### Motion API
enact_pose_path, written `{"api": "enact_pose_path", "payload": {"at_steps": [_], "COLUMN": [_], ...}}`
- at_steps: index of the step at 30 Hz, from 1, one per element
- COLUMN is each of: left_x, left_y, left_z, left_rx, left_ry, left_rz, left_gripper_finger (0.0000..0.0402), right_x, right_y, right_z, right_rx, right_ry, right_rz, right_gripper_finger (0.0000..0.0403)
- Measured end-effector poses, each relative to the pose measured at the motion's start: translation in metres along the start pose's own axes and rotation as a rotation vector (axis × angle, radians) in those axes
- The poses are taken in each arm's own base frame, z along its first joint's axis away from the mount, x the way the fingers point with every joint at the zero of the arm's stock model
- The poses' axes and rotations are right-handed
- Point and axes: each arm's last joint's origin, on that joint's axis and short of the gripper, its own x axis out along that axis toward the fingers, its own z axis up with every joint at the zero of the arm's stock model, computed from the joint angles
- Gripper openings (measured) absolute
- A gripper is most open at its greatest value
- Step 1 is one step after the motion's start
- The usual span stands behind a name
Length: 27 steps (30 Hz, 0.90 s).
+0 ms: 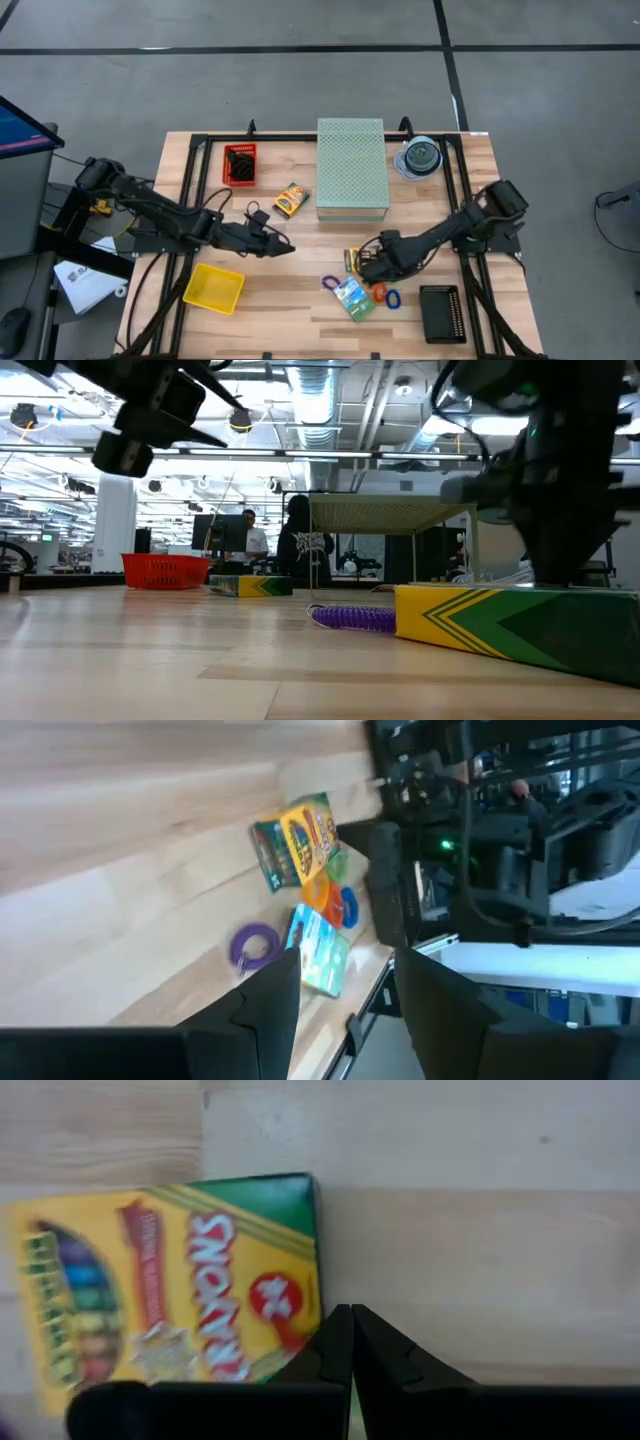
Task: Pick & Place Office Desk Supplies
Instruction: Put the crayon box into the yellow bin
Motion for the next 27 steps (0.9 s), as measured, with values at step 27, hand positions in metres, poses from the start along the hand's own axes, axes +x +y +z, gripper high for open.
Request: {"api": "enact_pose_path", "payload": {"at_steps": [27], "left_x": [0.02], "left_y": [0.026], "left_z": [0.02], "left_rx": [-0.001], "left_ry": [-0.019], "left_rz": [0.216], "left_gripper_finger": [0.0159], "right_x": [0.022], "right_y": [0.033], "right_z": [0.029], "right_rx": [-0.005], "right_ry": [-0.136], "right_rz": [0.079], "right_gripper_finger": [0.0]}}
